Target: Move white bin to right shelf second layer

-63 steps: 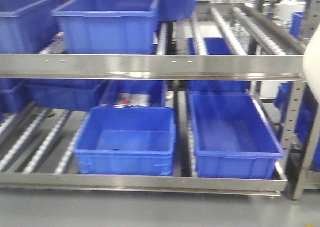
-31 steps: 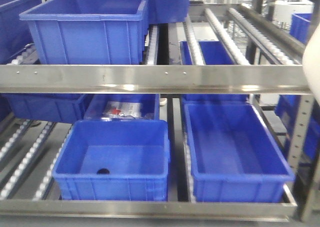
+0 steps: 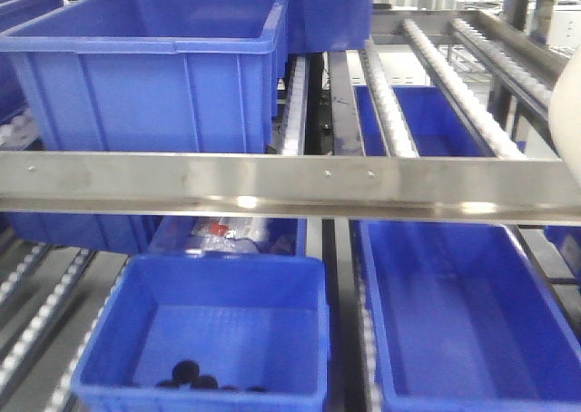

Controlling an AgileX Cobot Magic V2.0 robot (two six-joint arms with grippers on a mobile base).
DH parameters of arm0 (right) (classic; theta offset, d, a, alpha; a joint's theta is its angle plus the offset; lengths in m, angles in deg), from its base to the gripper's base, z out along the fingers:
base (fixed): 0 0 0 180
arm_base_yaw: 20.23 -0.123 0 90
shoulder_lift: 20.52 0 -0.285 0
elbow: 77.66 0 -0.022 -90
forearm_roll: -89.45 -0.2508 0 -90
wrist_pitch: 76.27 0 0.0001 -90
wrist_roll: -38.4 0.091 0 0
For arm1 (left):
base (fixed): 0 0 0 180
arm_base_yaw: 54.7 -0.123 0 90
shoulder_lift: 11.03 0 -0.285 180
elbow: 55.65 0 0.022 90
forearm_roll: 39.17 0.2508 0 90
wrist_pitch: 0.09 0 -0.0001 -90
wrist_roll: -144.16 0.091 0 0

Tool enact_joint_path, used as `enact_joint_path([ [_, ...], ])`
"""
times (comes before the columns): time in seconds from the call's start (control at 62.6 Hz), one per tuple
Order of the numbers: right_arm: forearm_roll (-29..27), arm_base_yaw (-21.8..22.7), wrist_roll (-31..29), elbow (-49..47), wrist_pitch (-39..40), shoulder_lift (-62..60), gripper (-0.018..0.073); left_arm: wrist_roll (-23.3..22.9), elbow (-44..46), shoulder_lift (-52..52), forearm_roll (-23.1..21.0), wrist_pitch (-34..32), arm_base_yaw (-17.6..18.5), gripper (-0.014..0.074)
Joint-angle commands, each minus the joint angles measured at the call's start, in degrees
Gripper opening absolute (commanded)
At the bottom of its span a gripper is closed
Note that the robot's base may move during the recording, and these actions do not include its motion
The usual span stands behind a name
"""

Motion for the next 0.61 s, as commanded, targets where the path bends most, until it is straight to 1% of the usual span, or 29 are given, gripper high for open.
enact_joint_path([
  [0.0,-0.23,0.3,-0.06,-1.86,5.37,0.22,0.0047,-0.3,-1.65,-0.83,-0.43,-4.76,0.01,0.0085],
  [0.591,-0.23,0.3,-0.06,-1.86,5.37,0.22,0.0047,-0.3,-1.65,-0.83,-0.43,-4.76,0.01,0.0085],
])
